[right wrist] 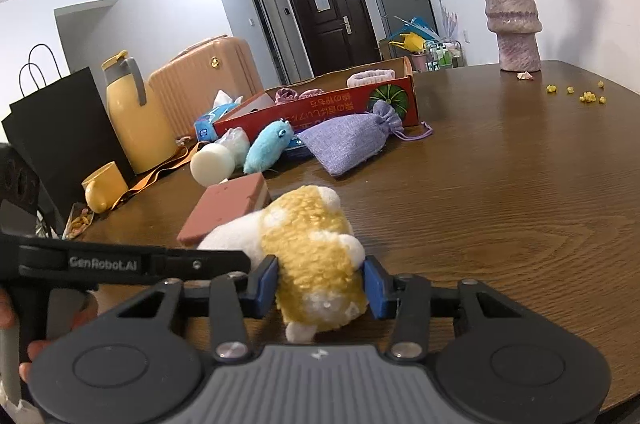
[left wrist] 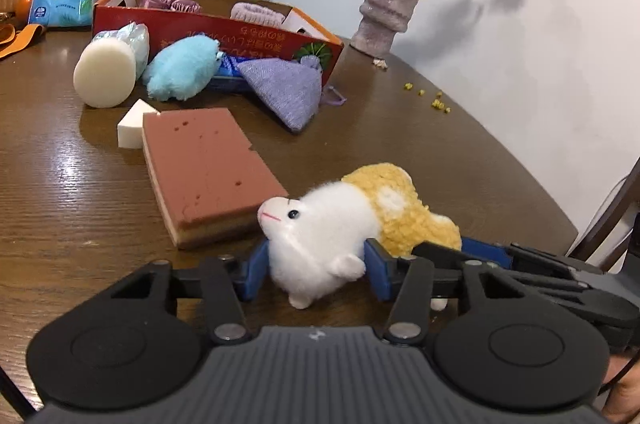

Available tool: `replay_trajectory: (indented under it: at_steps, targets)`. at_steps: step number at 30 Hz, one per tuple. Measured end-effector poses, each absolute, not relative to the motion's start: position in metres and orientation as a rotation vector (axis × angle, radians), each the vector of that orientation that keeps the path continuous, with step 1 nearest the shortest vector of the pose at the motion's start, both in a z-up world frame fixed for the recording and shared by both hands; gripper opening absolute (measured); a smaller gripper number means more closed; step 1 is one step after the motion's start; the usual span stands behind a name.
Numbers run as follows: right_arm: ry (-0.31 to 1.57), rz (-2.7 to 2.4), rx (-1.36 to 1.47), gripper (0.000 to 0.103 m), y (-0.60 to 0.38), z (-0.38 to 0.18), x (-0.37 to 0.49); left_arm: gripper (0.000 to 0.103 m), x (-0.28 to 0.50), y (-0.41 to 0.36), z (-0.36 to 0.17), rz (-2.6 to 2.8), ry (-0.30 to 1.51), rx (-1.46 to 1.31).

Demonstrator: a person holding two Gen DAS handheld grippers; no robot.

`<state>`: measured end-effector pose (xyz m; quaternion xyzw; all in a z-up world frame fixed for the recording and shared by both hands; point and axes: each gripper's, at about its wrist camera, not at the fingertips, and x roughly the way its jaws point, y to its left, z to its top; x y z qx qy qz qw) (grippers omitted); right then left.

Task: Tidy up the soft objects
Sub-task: 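Carry the plush sheep with both tools over the red box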

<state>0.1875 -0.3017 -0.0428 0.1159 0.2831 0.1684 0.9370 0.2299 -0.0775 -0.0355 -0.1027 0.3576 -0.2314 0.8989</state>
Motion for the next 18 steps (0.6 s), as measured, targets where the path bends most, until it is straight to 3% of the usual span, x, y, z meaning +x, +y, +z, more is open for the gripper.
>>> replay_trajectory:
  at_steps: [9, 18]
  targets:
    - [0.496, 0.364, 0.243, 0.043, -0.314, -0.010, 0.197, 0.050, 0.255, -0.082, 0.006, -0.526, 0.636, -0.208]
    - [0.444, 0.325, 0.257, 0.042, -0.317, 0.042, 0.377, 0.052, 0.447, -0.092, 0.057, -0.529, 0.599, -0.159]
